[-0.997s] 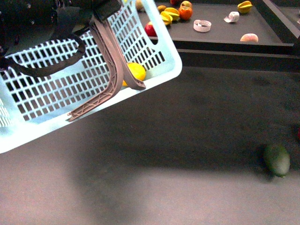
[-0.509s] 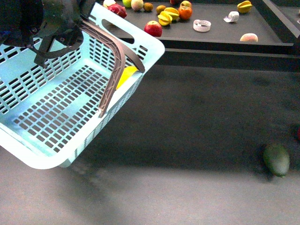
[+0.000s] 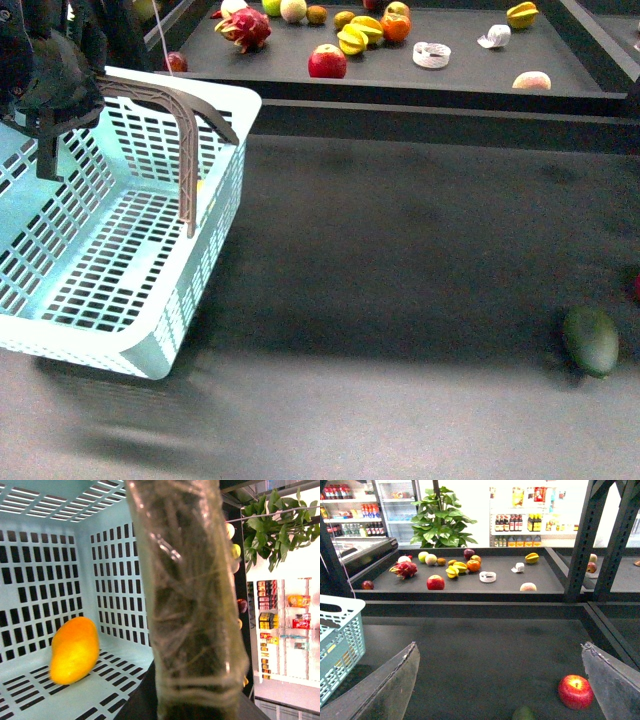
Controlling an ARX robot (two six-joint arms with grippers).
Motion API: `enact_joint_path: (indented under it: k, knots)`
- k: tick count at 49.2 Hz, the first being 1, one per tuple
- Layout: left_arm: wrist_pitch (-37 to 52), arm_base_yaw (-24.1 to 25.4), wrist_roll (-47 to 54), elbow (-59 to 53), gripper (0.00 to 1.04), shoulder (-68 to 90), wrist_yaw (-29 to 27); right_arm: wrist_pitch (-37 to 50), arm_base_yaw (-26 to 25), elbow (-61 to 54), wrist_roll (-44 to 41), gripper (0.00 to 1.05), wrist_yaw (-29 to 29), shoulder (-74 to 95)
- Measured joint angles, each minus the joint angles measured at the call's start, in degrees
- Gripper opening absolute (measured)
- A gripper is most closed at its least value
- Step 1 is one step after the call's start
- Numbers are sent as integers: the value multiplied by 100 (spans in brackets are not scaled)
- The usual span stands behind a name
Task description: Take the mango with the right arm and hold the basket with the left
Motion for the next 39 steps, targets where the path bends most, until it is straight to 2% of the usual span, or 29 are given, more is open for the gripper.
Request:
enact_joint_path:
  k: [23,39]
  knots:
    - [-157,208,-533,238,7,330,-70,0,0,0,0,97,0,0]
    - [-719,164,-564,358,58,205,-328,0,0,0,0,97,0,0]
